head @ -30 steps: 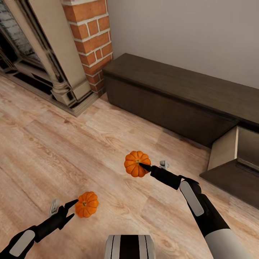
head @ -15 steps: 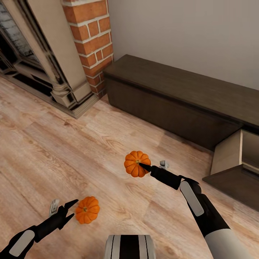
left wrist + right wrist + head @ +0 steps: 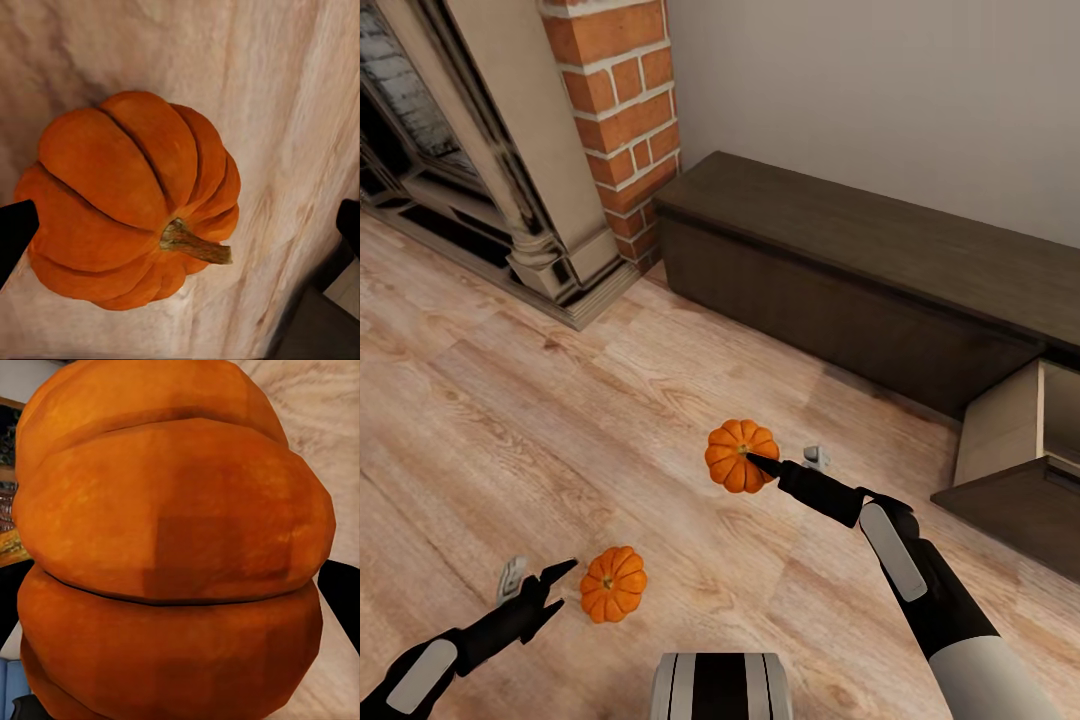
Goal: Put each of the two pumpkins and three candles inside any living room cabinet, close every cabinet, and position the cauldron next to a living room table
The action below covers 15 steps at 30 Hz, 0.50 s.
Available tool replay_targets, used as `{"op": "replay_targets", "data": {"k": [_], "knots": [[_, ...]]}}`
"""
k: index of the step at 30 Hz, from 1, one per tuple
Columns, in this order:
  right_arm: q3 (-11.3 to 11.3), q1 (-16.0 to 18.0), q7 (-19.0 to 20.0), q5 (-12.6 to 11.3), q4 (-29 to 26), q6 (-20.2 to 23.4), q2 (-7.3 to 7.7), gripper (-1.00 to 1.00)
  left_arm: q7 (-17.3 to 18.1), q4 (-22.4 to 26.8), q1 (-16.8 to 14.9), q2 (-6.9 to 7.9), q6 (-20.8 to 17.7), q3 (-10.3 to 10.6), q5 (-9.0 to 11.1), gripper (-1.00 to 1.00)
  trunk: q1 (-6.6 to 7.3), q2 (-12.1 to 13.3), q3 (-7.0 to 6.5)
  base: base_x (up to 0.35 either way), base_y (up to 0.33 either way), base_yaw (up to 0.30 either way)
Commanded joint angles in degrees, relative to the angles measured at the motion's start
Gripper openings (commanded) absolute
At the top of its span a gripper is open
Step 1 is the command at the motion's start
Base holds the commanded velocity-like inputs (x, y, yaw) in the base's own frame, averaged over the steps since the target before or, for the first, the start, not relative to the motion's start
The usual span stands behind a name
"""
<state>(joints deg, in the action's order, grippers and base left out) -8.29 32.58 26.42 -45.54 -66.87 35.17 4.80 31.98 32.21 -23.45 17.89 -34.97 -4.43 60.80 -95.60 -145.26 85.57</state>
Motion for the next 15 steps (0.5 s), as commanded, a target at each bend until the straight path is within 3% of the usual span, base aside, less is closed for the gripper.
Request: {"op": "replay_targets", "data": {"k": [1,6,8,15], "knots": [[-0.05,0.03,-0.08,-0.34,-0.02,0.25,0.04,-1.0,-1.47,0.01,-0.02,-0.06,-0.43,-0.12,0.09,1.0,0.01,-0.01,0.03,0.0,0.0,0.0],[-0.06,0.03,-0.22,-0.34,-0.02,0.25,0.04,-1.0,-13.7,1.25,-0.16,-0.69,-0.4,-0.17,-0.04,1.0,0.01,-0.01,0.03,0.0,0.0,0.0],[-0.06,0.03,-0.23,-0.32,-0.02,0.25,0.04,-1.0,-17.05,2.74,-0.18,-0.88,-0.38,-0.21,0.02,1.0,0.01,-0.01,0.03,0.0,0.0,0.0],[-0.06,0.03,-0.23,-0.33,0.01,0.25,0.04,-1.0,-19.26,4.05,-0.19,-1.1,-0.28,-0.06,0.05,1.0,0.01,-0.01,0.03,0.0,0.0,0.0]]}}
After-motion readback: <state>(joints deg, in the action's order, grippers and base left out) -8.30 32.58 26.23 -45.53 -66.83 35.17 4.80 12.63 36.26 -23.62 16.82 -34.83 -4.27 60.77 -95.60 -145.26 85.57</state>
